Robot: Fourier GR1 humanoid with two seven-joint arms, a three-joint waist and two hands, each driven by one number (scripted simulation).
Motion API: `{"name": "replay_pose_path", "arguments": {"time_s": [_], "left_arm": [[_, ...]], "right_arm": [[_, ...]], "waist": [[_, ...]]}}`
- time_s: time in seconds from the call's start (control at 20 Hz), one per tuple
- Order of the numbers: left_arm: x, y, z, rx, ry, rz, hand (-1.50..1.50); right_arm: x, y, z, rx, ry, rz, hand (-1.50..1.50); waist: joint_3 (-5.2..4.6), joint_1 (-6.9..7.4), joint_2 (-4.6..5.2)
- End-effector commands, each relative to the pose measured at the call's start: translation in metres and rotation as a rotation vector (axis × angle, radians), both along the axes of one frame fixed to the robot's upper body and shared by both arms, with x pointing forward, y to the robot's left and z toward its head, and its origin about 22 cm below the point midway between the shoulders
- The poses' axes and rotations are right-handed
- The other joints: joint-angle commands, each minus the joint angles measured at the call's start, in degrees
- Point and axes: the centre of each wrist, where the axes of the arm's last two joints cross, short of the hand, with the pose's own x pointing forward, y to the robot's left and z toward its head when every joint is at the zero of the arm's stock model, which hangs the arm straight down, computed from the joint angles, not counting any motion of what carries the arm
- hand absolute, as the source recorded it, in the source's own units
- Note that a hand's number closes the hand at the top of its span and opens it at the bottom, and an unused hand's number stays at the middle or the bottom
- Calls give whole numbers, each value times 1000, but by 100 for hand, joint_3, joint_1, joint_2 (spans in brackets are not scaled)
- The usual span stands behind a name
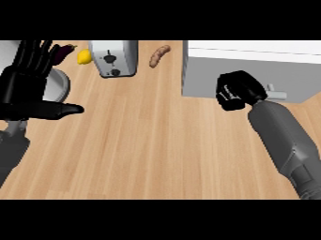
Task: Pick up the cup, place it into the drawer and close the drawer
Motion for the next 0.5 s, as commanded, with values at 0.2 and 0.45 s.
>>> {"name": "replay_pose_path", "arguments": {"time_s": [0.2, 0.45], "left_arm": [[-5, 2, -7, -15, 1, -72, -150], [-3, -5, -19, -16, 16, -77, -150]], "right_arm": [[20, -36, 30, 29, 59, -119, 150], [27, -35, 45, 94, 35, -120, 150]], "waist": [[40, 232, 188], [39, 234, 225]]}}
